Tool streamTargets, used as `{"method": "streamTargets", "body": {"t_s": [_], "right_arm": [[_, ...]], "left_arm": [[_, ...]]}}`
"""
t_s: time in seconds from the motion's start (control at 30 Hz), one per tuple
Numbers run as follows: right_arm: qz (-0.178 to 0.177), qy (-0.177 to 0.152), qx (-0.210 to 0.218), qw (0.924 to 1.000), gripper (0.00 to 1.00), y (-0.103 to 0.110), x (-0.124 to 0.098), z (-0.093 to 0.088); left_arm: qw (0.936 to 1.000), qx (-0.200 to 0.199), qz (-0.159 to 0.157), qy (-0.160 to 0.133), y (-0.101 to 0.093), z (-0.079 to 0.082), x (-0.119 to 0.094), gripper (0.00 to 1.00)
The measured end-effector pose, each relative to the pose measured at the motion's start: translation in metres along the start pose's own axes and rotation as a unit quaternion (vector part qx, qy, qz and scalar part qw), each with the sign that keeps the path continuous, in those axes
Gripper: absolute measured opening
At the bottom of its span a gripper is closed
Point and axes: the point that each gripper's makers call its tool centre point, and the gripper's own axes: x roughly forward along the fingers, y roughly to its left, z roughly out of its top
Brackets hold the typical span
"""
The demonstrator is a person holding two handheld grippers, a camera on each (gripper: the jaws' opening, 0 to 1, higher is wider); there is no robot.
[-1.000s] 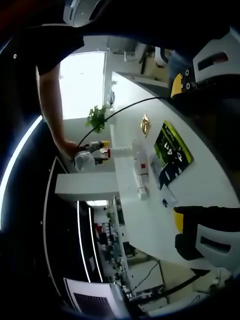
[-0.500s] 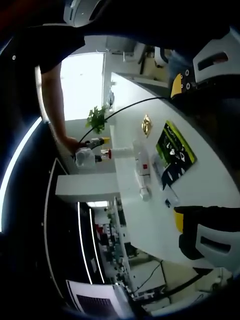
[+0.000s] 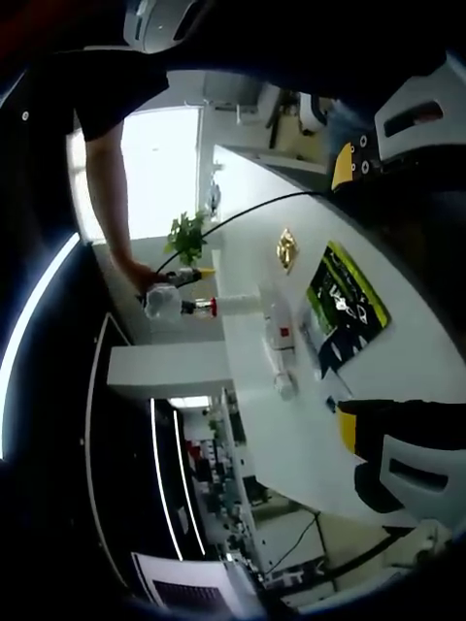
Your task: Arrange the skincare products in the storage area until every visible bottle or jar stands upright without overlapping.
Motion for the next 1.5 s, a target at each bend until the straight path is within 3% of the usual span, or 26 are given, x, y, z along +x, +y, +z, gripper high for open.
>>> {"method": "streamTargets", "body": {"t_s": [0.13,0.27,0.47,0.77,1.5], "right_arm": [[-0.012,-0.037,0.025,0.9989,0.70,0.002,0.000,0.003],[-0.017,-0.046,0.038,0.9981,0.69,0.015,0.004,-0.004],[-0.037,-0.089,0.060,0.9935,0.69,0.020,0.007,-0.002],[-0.039,-0.093,0.066,0.9927,0.68,0.044,0.019,-0.010],[-0.090,-0.145,0.098,0.9805,0.73,0.083,0.026,-0.002]], "left_arm": [[1.0000,0.001,-0.001,0.003,-0.001,0.000,0.001,0.88],[1.0000,0.002,-0.001,0.005,-0.002,-0.002,0.001,0.88],[1.0000,0.001,-0.003,0.005,-0.002,-0.002,0.004,0.88],[1.0000,0.004,-0.009,0.002,-0.007,0.000,0.009,0.88],[0.9999,0.005,-0.012,0.010,-0.007,-0.007,0.010,0.89]]}}
